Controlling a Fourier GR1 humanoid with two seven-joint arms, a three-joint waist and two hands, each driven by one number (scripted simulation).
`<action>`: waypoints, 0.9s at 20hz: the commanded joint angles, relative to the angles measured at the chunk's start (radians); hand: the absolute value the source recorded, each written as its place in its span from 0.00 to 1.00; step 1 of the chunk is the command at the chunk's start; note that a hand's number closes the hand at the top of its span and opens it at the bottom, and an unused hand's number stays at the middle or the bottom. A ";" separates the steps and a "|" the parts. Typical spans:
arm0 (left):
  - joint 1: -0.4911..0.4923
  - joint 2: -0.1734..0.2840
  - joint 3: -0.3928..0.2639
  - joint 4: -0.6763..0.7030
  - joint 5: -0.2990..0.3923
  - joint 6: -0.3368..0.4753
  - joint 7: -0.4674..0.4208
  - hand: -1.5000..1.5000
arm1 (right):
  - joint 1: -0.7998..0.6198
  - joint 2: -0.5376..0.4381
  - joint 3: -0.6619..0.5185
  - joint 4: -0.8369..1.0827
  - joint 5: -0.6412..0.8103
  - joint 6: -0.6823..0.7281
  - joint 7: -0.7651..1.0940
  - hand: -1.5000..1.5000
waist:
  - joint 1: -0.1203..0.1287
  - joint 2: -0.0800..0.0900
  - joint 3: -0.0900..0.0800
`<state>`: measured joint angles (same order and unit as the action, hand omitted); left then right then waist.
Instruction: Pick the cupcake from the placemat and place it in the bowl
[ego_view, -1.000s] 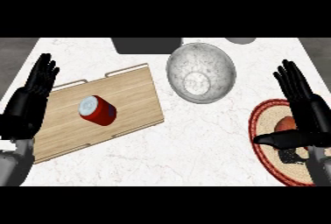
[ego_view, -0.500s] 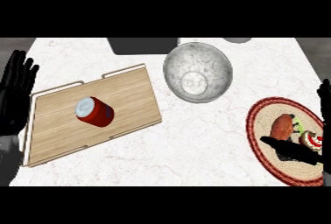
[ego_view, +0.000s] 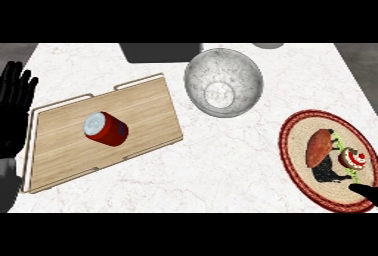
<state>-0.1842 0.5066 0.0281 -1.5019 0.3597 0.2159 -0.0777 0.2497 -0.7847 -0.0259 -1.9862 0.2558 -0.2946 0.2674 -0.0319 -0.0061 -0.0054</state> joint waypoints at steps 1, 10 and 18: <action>0.008 -0.020 -0.023 -0.026 -0.037 0.030 -0.007 0.50 | 0.063 -0.168 -0.059 -0.091 -0.042 0.189 0.198 0.00 | 0.002 0.000 0.001; -0.050 -0.044 -0.008 0.058 -0.044 0.003 -0.008 0.50 | 0.141 -0.277 -0.118 -0.176 -0.184 0.486 0.347 0.00 | 0.008 0.005 0.004; -0.007 -0.046 0.052 0.042 -0.036 -0.081 -0.017 0.50 | 0.113 -0.136 -0.162 -0.067 -0.087 0.598 0.274 0.00 | 0.026 0.005 0.006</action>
<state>-0.2160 0.4655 0.0543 -1.4730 0.3221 0.1731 -0.0743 0.3418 -0.9935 -0.2008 -2.0813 0.0864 0.2747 0.5890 -0.0089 -0.0012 -0.0007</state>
